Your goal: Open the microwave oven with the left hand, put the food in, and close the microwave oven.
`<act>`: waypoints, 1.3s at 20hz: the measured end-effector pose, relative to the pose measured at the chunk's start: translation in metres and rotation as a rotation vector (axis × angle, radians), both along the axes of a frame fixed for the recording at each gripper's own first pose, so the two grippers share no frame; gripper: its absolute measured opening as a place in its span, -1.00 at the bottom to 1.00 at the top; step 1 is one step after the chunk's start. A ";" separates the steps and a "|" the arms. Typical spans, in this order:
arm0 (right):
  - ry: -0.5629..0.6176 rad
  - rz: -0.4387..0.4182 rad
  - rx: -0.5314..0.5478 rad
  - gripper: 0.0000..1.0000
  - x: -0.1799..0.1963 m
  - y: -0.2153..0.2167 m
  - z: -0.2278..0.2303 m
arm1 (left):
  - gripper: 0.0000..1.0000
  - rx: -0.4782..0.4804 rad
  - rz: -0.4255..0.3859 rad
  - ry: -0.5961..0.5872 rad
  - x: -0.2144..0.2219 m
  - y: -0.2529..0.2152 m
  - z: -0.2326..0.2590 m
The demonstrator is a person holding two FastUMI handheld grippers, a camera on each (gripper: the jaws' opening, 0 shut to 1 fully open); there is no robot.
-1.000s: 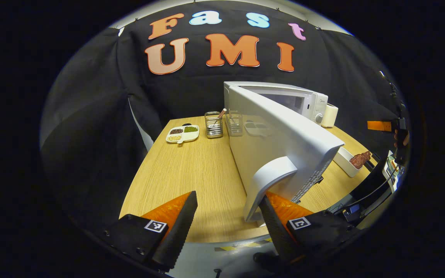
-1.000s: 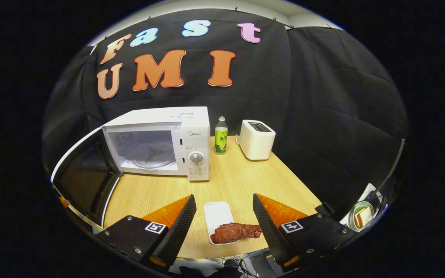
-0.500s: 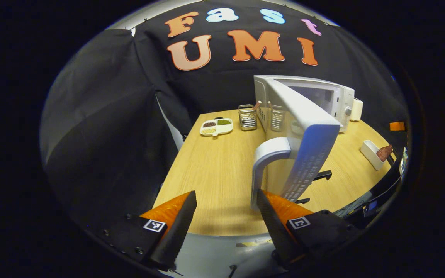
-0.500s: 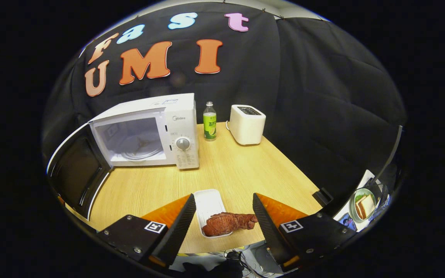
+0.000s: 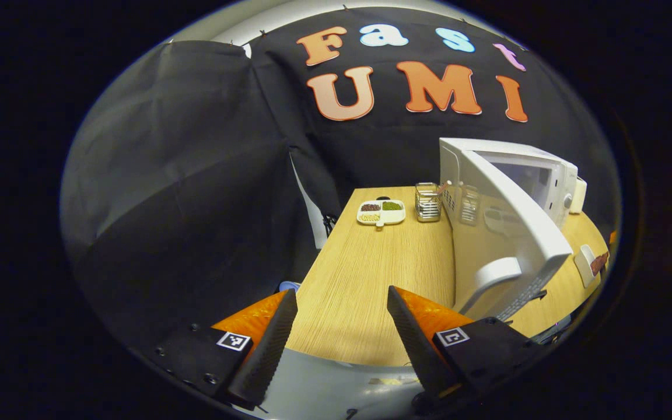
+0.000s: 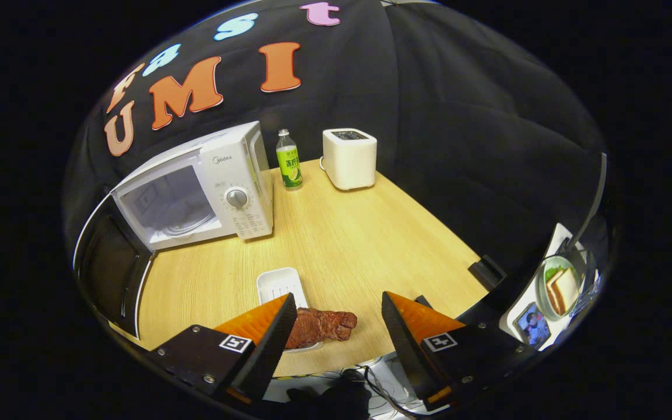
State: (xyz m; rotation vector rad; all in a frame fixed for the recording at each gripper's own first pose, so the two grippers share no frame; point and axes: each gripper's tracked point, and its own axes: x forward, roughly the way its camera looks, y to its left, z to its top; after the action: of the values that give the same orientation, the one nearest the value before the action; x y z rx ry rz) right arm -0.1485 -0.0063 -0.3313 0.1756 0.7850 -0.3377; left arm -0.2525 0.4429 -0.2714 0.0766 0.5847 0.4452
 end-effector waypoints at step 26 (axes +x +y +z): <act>0.066 0.029 0.475 -0.62 0.025 0.029 -0.038 | 0.99 0.025 -0.005 0.006 0.041 -0.082 0.009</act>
State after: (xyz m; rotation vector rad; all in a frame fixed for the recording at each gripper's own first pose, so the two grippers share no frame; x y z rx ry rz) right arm -0.1237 0.0228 -0.3697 0.5999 0.9235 -0.1245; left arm -0.2116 0.3609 -0.2626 0.1033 0.5847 0.4474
